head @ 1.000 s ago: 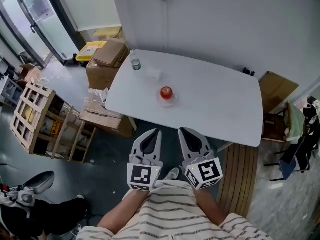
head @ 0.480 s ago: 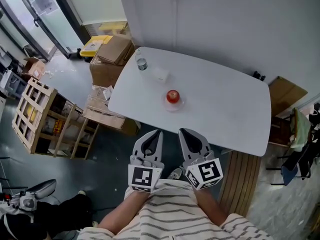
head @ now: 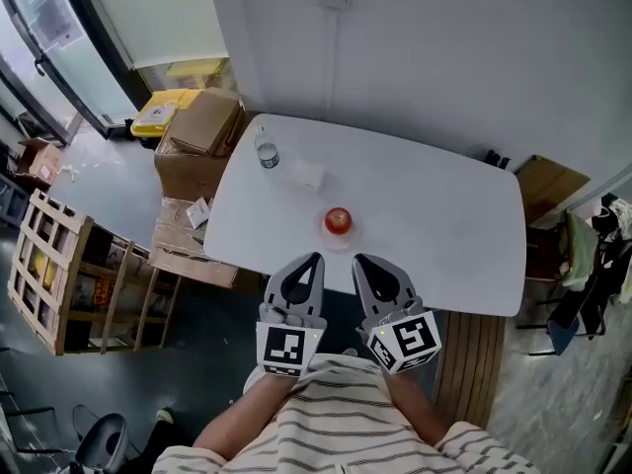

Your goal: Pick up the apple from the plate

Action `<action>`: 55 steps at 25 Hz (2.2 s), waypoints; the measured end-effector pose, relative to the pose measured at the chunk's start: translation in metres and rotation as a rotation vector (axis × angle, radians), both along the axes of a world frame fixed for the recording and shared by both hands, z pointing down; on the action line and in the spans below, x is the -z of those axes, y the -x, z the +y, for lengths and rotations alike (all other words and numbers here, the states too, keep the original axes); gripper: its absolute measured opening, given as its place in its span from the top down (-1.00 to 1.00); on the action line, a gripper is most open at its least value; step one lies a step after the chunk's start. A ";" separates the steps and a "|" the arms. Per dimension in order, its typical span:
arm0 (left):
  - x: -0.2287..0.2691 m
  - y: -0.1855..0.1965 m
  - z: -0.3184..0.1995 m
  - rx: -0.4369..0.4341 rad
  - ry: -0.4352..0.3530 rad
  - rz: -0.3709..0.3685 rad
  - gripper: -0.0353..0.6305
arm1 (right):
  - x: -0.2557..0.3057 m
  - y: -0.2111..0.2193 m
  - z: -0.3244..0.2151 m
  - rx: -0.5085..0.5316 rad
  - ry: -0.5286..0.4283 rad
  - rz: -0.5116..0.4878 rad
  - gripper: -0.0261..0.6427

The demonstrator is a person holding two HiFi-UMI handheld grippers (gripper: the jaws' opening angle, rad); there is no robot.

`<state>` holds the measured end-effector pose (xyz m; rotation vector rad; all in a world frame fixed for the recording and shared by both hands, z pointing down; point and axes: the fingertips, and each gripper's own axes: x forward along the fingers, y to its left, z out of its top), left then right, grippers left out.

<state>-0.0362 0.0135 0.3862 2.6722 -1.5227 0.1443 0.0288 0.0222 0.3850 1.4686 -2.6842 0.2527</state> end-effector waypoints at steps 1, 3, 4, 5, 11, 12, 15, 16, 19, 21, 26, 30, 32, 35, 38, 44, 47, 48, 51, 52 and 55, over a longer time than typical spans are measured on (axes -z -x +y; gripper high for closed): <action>0.000 0.004 -0.009 -0.012 -0.001 0.002 0.88 | 0.000 0.004 -0.008 -0.010 0.000 0.006 0.89; -0.004 0.012 -0.024 -0.032 0.006 0.000 0.88 | -0.002 0.013 -0.022 -0.031 0.007 0.015 0.89; -0.006 0.015 -0.030 -0.043 0.011 0.000 0.88 | -0.004 0.016 -0.028 -0.042 0.015 0.019 0.89; -0.007 0.019 -0.036 -0.055 0.016 0.000 0.88 | -0.006 0.020 -0.034 -0.053 0.024 0.024 0.89; -0.018 0.037 -0.057 -0.124 0.048 0.024 0.88 | -0.014 0.035 -0.060 -0.110 0.064 0.065 0.89; -0.022 0.039 -0.060 -0.130 0.056 0.028 0.88 | -0.015 0.035 -0.062 -0.118 0.071 0.070 0.89; -0.026 0.038 -0.070 -0.150 0.072 0.038 0.88 | -0.025 0.033 -0.070 -0.127 0.106 0.084 0.89; -0.027 0.038 -0.073 -0.154 0.074 0.039 0.88 | -0.029 0.032 -0.073 -0.124 0.119 0.092 0.89; -0.031 0.038 -0.085 -0.151 0.081 0.038 0.88 | -0.043 0.030 -0.086 -0.111 0.151 0.112 0.88; -0.033 0.038 -0.093 -0.141 0.083 0.035 0.88 | -0.049 0.030 -0.097 -0.090 0.164 0.121 0.88; -0.034 0.037 -0.111 -0.101 0.085 0.017 0.88 | -0.062 0.029 -0.118 -0.025 0.198 0.115 0.88; -0.037 0.032 -0.121 -0.079 0.085 -0.005 0.88 | -0.075 0.024 -0.129 0.003 0.222 0.127 0.74; -0.039 0.030 -0.123 -0.070 0.086 -0.024 0.88 | -0.086 0.017 -0.132 0.008 0.240 0.135 0.66; -0.043 0.026 -0.126 -0.051 0.088 -0.046 0.88 | -0.104 0.004 -0.137 0.015 0.265 0.137 0.60; -0.049 0.024 -0.126 -0.038 0.099 -0.064 0.88 | -0.122 -0.006 -0.139 0.022 0.287 0.154 0.52; -0.055 0.017 -0.126 -0.029 0.113 -0.096 0.88 | -0.151 -0.017 -0.144 0.034 0.337 0.186 0.36; -0.060 0.012 -0.125 -0.031 0.128 -0.106 0.88 | -0.166 -0.020 -0.145 0.053 0.368 0.213 0.27; -0.062 0.011 -0.124 -0.028 0.133 -0.108 0.88 | -0.173 -0.020 -0.144 0.064 0.382 0.223 0.25; -0.065 0.010 -0.124 -0.018 0.143 -0.116 0.88 | -0.193 -0.018 -0.143 0.101 0.414 0.260 0.15; -0.066 0.010 -0.124 -0.015 0.145 -0.120 0.88 | -0.199 -0.017 -0.142 0.110 0.418 0.273 0.13; -0.070 0.011 -0.123 -0.009 0.152 -0.130 0.88 | -0.219 -0.016 -0.142 0.120 0.407 0.304 0.11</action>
